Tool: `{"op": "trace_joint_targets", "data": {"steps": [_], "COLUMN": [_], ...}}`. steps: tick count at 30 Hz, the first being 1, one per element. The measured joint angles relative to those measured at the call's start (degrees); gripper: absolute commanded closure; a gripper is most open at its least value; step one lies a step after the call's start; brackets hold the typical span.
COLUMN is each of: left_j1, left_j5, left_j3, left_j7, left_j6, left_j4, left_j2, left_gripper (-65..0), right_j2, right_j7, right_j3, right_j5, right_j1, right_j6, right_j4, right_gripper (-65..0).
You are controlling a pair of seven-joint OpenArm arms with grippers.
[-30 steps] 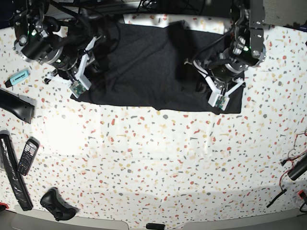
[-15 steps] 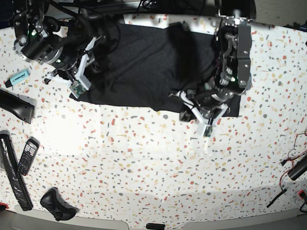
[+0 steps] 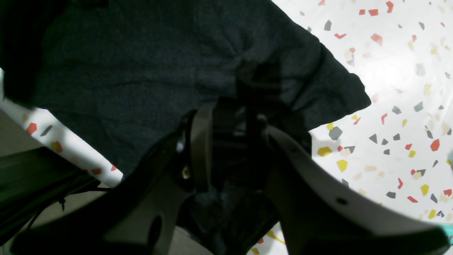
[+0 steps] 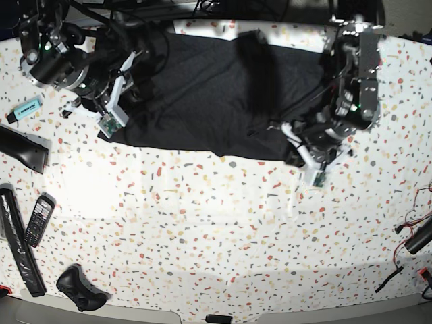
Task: Fold the T-shirt properly
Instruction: 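Press the folded end flat onto the shirt with the left gripper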
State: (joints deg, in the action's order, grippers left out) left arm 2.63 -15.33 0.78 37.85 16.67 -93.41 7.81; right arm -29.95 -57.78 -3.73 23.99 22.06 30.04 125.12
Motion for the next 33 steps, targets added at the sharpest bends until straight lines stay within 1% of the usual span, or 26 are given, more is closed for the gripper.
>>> {"op": "trace_joint_targets", "data": {"steps": [3, 7, 8, 11, 14, 16, 19, 24, 25, 27, 30, 33], "left_j1": [3.7, 8.4, 9.6, 10.6, 10.0, 10.1, 10.0, 9.0, 8.7, 8.0, 7.3, 6.3], "left_j5": [-0.1, 1.1, 1.2, 1.2, 1.2, 1.5, 5.8, 6.4, 6.1, 3.9, 4.0, 3.9], "left_j3": [-0.1, 0.1, 0.1, 0.1, 0.1, 0.1, 0.2, 0.0, 0.0, 0.2, 1.2, 4.2], "left_j7": [-0.3, -0.9, -1.9, -2.0, -2.4, -2.9, -3.7, -4.1, -5.0, -5.2, -5.4, -6.6], "left_j6": [-0.5, -0.4, -0.4, 0.2, 1.9, 2.1, 2.1, 2.0, 2.1, 2.1, 2.1, 1.9], "left_j4": [-2.4, -2.6, -2.6, -2.6, -2.6, -2.6, -2.6, -2.6, -2.6, -2.6, -2.6, -2.6], "left_j2": [3.1, 3.1, 2.8, 1.3, -1.4, -3.4, -5.5, -5.2, -5.2, -5.2, -5.8, -6.0], "left_gripper": [0.0, 0.0, 0.0, 0.0, 0.0, 0.0, 0.0, 0.0, 0.0, 0.0, 0.0, 0.0], "right_j2": [0.0, 0.0, 0.0, 0.0, 0.0, 0.0, 0.0, 0.0, 0.0, 0.0, 0.0, 0.0], "right_j7": [0.0, -0.2, -0.2, -0.2, -0.2, -0.2, -0.2, -0.2, -0.2, -0.2, -0.2, -0.2], "right_j3": [0.0, 0.0, 0.0, 0.0, 0.0, 0.0, 0.0, 0.0, 0.0, 0.0, 0.0, 0.0], "right_j5": [0.0, 0.0, 0.0, 0.0, 0.0, 0.0, 0.0, 0.0, 0.0, 0.0, 0.0, 0.0], "right_j1": [0.0, 0.0, 0.0, 0.0, 0.0, 0.0, 0.0, 0.0, 0.0, 0.0, 0.0, 0.0], "right_j6": [0.0, 0.0, 0.0, 0.0, 0.0, 0.0, 0.0, 0.0, 0.0, 0.0, 0.0, 0.0], "right_j4": [0.0, 0.0, 0.0, 0.0, 0.0, 0.0, 0.0, 0.0, 0.0, 0.0, 0.0, 0.0], "right_gripper": [-16.4, -16.4, -16.4, -16.4, -16.4, -16.4, -16.4, -16.4, -16.4, -16.4, -16.4, -16.4]}}
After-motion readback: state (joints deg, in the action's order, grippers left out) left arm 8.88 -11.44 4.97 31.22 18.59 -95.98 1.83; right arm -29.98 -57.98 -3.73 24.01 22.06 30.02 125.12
